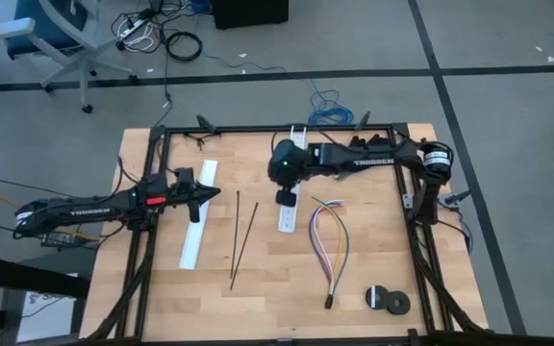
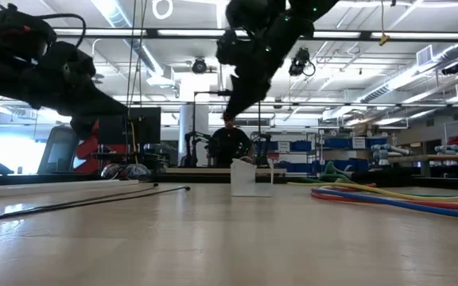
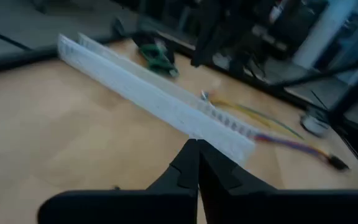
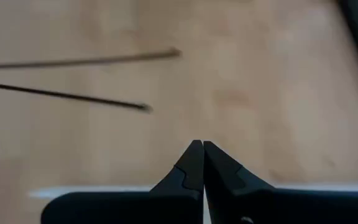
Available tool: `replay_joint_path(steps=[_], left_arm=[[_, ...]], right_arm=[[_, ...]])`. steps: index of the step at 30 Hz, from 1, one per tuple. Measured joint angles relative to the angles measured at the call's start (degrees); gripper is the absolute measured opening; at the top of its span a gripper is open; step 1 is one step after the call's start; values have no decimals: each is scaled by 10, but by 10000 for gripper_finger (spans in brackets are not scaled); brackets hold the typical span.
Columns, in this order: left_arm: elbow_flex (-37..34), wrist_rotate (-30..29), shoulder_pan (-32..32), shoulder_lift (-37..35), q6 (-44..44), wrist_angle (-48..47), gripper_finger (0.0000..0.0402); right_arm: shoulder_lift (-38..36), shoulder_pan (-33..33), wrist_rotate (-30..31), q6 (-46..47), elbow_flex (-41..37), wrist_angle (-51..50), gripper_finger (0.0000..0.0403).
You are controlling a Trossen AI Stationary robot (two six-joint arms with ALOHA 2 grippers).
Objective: Ziptie cables
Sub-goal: Adjust the white cable duct
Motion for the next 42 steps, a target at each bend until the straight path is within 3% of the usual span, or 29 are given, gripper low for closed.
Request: replay_joint_path(steps=[9, 15, 19, 24, 31, 37, 42], left_arm=[[21, 3, -18, 64, -8, 7, 2], [59, -58, -61, 100, 15, -19, 1], [75, -98, -90, 123, 17, -35, 1], [86, -121, -111, 152, 2, -49, 1], [103, -135, -116, 213, -14, -55, 1], [113, -152, -116, 263, -22, -58, 1], [116, -160, -117, 275, -25, -53, 1]], right_arm=[[67, 45, -14, 14, -1, 69, 0], [95, 51, -16, 41, -1, 47, 0], [96, 54, -32, 42, -10, -7, 0], [86, 54, -32, 43, -12, -145, 0], [83, 46, 19, 34, -12, -255, 0], [45, 37, 22, 3, -23, -276, 0], [-55, 34, 27, -2, -112, -198, 0]])
